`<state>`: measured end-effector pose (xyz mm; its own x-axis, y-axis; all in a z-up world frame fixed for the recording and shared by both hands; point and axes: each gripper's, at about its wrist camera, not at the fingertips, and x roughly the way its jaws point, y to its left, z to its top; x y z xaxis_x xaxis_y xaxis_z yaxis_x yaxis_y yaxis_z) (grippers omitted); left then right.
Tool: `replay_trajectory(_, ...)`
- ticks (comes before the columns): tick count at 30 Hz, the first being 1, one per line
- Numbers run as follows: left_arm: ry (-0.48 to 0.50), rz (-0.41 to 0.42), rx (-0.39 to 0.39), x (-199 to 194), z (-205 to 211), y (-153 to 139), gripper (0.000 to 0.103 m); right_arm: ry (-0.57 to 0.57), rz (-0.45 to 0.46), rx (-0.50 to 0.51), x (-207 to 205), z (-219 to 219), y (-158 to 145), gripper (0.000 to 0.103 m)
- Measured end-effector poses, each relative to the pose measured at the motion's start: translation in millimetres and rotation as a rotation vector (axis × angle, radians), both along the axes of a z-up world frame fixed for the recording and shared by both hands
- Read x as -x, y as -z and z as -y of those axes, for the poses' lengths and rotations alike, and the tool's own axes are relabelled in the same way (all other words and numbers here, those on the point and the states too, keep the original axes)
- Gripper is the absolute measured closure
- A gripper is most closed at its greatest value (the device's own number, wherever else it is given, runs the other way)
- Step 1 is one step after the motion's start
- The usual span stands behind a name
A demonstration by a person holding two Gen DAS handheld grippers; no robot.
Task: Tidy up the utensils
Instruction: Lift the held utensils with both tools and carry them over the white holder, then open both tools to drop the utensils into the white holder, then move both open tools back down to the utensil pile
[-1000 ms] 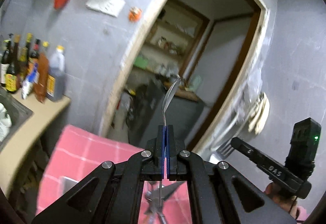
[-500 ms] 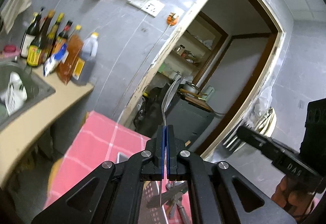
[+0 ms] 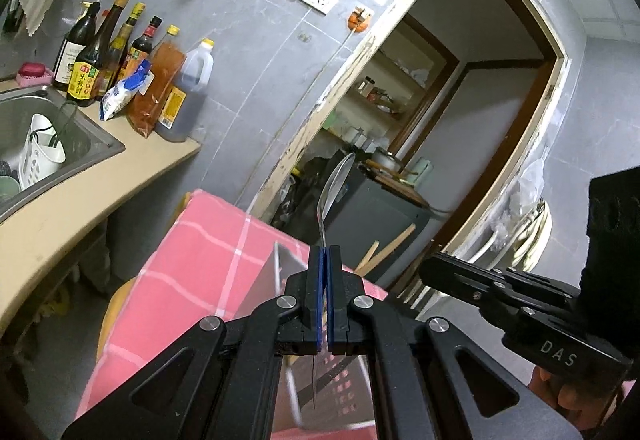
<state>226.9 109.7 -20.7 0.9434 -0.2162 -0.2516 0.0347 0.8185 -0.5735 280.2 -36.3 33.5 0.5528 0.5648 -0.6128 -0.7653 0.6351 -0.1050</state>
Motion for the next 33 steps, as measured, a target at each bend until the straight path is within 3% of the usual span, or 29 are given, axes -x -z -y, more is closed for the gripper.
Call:
replay_trajectory(11, 0.032, -0.036, -0.019, 4.9, 4.0, 7.0, 0.101, 0.028, -0.187, -0.09, -15.4, 11.3, 19.2, 0.096)
replay_trajectory(17, 0.024, -0.029, -0.025, 9.8, 5.5, 2.7, 0.081, 0.049, -0.203, -0.161, -16.5, 21.1, 9.9, 0.096)
replay_trajectory(20, 0.013, -0.023, -0.029, 13.6, 6.4, -4.8, 0.077, 0.077, -0.198, -0.216, -16.5, 32.9, -0.9, 0.094)
replay_trajectory(22, 0.008, -0.005, -0.064, 17.8, 12.1, -15.8, 0.07, 0.117, -0.187, -0.262, -17.0, 45.8, -8.4, 0.081)
replay_trajectory(23, 0.005, 0.0, -0.084, 19.2, 15.4, -20.9, 0.059, 0.146, -0.18, -0.291, -16.6, 56.0, -12.3, 0.065)
replay_trajectory(24, 0.001, 0.008, -0.111, 21.4, 20.4, -27.7, 0.05, 0.176, -0.17, -0.317, -16.0, 67.5, -15.5, 0.057)
replay_trajectory(30, 0.038, 0.042, -0.232, 24.1, 61.2, -55.5, 0.034, 0.385, -0.118, -0.393, -13.8, 149.1, -17.5, 0.025)
replay_trajectory(33, 0.086, 0.045, -0.271, 20.6, 88.4, -60.6, 0.033, 0.47, -0.128, -0.375, -17.0, 186.8, -6.7, 0.011)
